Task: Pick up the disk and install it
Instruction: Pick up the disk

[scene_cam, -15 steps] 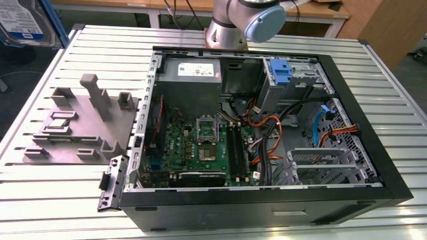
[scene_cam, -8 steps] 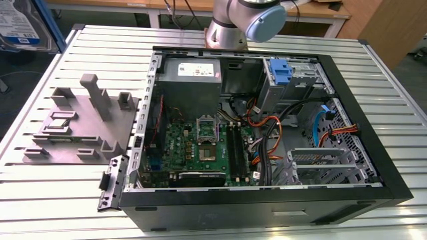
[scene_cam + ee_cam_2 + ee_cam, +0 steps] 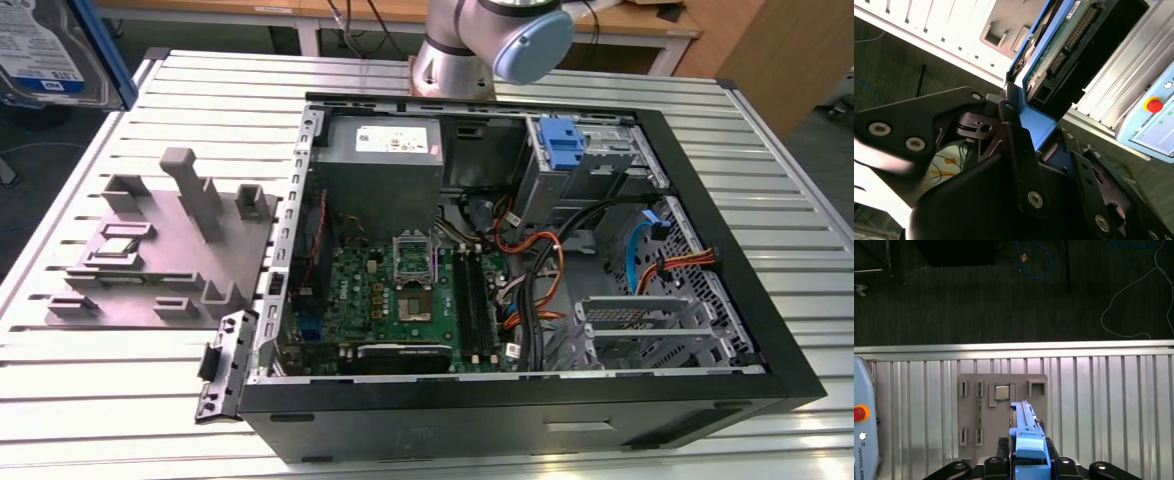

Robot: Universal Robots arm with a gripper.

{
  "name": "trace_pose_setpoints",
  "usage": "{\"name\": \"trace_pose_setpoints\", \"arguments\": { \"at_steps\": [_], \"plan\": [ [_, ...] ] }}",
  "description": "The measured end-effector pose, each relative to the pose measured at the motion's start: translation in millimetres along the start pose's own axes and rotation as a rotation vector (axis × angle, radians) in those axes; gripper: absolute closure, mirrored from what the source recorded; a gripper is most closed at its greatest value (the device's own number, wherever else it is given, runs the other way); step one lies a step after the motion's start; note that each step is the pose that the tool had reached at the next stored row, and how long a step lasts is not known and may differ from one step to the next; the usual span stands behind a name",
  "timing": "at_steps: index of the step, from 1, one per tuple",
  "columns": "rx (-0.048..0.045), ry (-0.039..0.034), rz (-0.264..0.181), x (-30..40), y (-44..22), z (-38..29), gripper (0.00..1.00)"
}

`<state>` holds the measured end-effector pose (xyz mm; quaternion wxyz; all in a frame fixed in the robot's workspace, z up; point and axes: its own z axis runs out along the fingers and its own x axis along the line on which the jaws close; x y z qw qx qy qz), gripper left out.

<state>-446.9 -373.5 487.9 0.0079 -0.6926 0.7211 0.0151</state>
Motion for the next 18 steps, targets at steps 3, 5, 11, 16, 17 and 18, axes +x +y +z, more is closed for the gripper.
{"name": "trace_pose_setpoints", "arguments": {
  "at_steps": [3,5,11,16,17,18],
  "plan": [
    [-0.0001,0.0000,0.000,0.8,-2.9,-0.1,0.63],
    [-0.0001,0.0000,0.000,1.7,-4.0,-0.1,0.63],
    [-0.0001,0.0001,0.000,8.6,-6.0,-0.4,0.63],
    [-0.0003,0.0001,0.000,11.6,-12.1,-0.5,0.63],
    [-0.0004,0.0001,0.000,11.8,-13.3,-0.6,0.63],
    [-0.0005,0.0001,0.000,12.0,-14.6,-0.5,0.63]
  ]
}}
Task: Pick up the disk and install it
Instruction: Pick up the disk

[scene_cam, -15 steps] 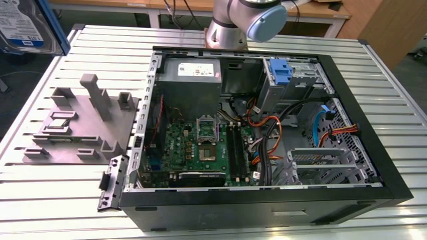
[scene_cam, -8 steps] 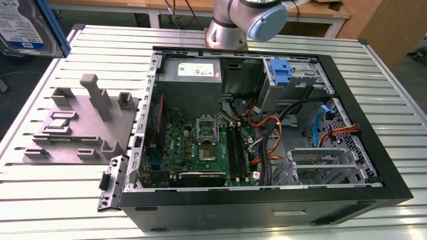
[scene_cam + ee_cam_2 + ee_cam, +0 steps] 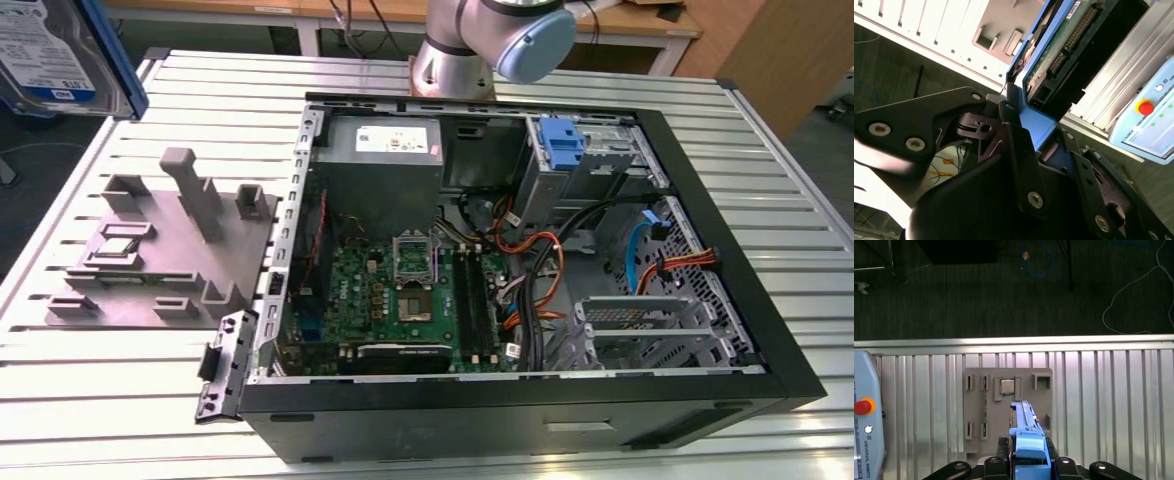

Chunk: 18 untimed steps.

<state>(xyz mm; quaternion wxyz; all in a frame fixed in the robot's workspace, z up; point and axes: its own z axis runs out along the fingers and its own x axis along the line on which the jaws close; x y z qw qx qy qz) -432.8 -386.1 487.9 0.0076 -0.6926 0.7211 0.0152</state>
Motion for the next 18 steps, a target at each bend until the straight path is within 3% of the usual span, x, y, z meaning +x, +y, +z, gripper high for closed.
{"name": "trace_pose_setpoints", "arguments": {
  "at_steps": [18],
  "plan": [
    [-0.0001,0.0000,0.000,-0.3,-11.5,-0.1,0.63]
  ]
}}
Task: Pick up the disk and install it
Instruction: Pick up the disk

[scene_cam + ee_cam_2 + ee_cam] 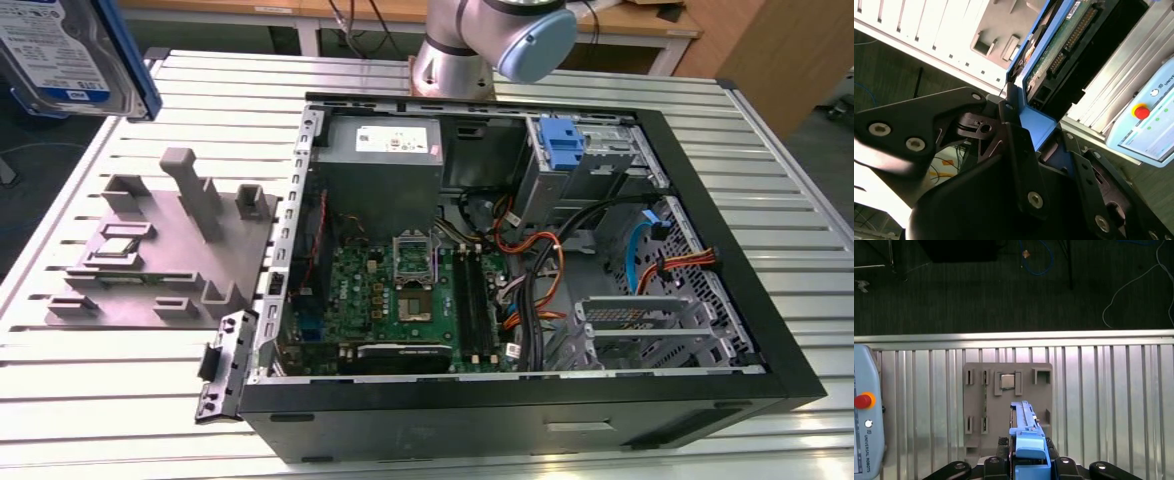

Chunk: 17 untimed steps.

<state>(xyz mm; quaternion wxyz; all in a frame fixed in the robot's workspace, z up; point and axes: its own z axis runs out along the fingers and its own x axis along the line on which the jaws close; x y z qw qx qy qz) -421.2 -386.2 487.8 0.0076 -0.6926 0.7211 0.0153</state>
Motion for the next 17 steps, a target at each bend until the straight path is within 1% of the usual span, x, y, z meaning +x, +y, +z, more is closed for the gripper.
{"name": "trace_pose_setpoints", "arguments": {
  "at_steps": [17],
  "plan": [
    [-0.0002,0.0001,0.000,-0.2,-5.2,-0.2,0.63]
  ]
}}
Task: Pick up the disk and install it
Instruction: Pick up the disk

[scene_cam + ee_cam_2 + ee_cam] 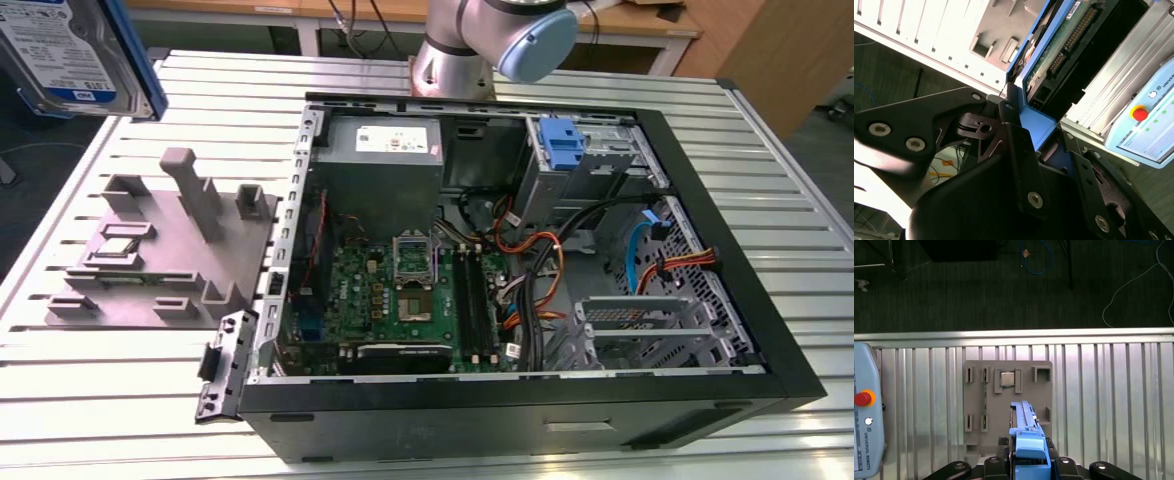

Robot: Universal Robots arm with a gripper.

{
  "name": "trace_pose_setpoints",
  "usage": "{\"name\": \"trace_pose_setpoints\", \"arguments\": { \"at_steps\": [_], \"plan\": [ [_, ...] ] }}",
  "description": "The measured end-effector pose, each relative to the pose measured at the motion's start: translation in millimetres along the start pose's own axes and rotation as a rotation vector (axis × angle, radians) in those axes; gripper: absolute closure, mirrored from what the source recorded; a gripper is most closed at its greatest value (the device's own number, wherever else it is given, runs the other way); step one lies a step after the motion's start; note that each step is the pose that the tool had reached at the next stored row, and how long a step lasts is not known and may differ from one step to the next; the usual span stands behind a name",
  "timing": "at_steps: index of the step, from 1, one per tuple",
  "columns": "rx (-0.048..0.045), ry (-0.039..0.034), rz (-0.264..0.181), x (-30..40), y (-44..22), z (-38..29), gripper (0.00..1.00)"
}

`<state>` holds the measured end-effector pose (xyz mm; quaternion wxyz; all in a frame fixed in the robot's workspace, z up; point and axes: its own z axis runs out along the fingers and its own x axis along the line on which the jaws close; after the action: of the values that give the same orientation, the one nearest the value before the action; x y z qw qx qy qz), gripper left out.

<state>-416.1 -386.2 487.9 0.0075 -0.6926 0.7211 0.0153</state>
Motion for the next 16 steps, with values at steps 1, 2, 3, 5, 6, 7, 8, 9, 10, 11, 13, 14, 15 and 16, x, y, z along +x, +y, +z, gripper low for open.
{"name": "trace_pose_setpoints", "arguments": {
  "at_steps": [1,2,3,5,6,7,8,9,10,11,13,14,15,16],
  "plan": [
    [0.0002,-0.0001,0.000,0.0,-0.3,0.1,0.63],
    [0.0001,-0.0001,0.000,0.0,-0.5,0.0,0.63],
    [0.0001,-0.0001,0.000,0.0,-0.5,0.0,0.63],
    [0.0001,-0.0001,0.000,0.0,-1.1,0.0,0.63],
    [0.0001,-0.0001,0.000,-0.1,-1.6,0.0,0.63],
    [0.0000,0.0000,0.000,-0.1,-2.2,0.0,0.63],
    [0.0001,-0.0001,0.000,-0.1,-2.3,0.0,0.63],
    [0.0001,-0.0001,0.000,-0.1,-2.4,0.0,0.63],
    [0.0002,-0.0001,0.000,-0.1,-2.7,0.1,0.63],
    [0.0000,-0.0001,0.000,-0.1,-3.2,0.0,0.63],
    [0.0001,-0.0001,0.000,-0.2,-4.4,0.0,0.63],
    [0.0001,-0.0001,0.000,-0.2,-5.0,0.0,0.63],
    [0.0000,0.0000,0.000,-0.2,-5.6,-0.1,0.63],
    [0.0001,-0.0001,0.000,-0.3,-6.2,0.0,0.63]
  ]
}}
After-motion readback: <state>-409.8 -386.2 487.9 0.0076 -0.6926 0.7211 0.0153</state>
